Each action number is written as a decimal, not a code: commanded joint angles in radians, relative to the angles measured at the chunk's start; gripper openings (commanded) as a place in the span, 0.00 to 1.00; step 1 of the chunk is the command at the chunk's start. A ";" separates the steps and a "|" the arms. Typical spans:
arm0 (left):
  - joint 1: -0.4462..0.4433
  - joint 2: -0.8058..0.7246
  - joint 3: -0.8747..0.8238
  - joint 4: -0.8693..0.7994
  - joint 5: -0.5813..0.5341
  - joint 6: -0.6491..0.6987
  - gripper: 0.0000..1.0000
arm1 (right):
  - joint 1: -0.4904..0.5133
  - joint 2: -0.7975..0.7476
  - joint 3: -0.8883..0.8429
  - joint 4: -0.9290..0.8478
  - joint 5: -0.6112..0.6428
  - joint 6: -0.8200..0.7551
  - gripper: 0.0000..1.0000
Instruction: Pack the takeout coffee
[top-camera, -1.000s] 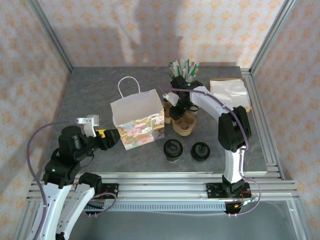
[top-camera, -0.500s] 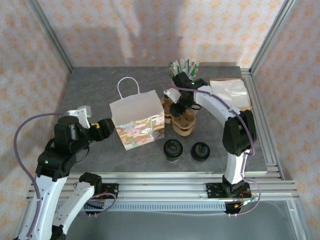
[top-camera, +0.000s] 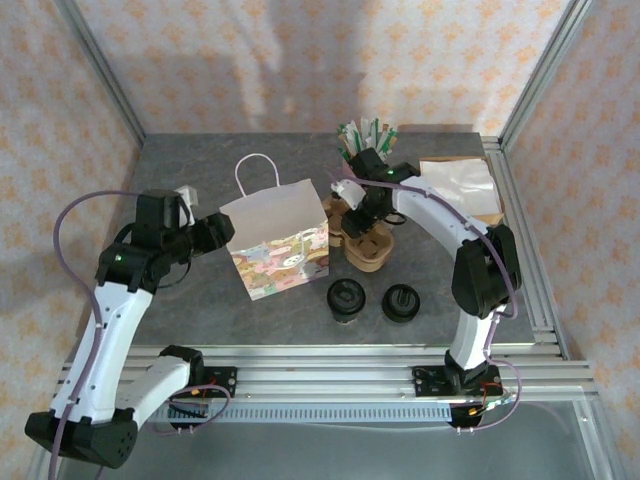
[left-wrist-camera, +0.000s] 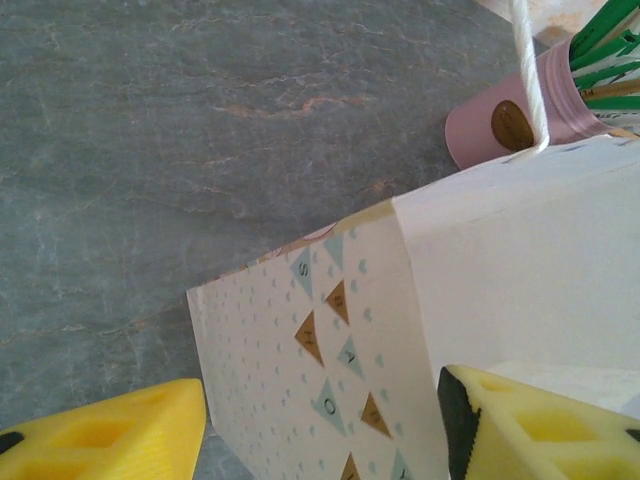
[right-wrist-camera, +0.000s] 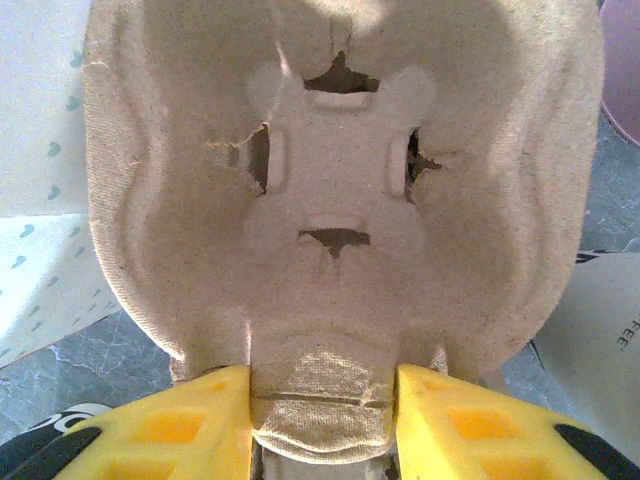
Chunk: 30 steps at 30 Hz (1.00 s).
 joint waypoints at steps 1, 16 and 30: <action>0.008 0.043 0.059 0.005 0.033 0.062 0.57 | 0.006 -0.044 -0.011 0.015 -0.011 0.016 0.39; 0.010 0.225 0.228 -0.032 0.002 0.392 0.06 | 0.005 -0.066 -0.013 0.021 -0.029 0.042 0.39; 0.116 0.482 0.439 -0.143 0.229 0.702 0.00 | 0.007 -0.121 -0.009 0.015 -0.060 0.108 0.39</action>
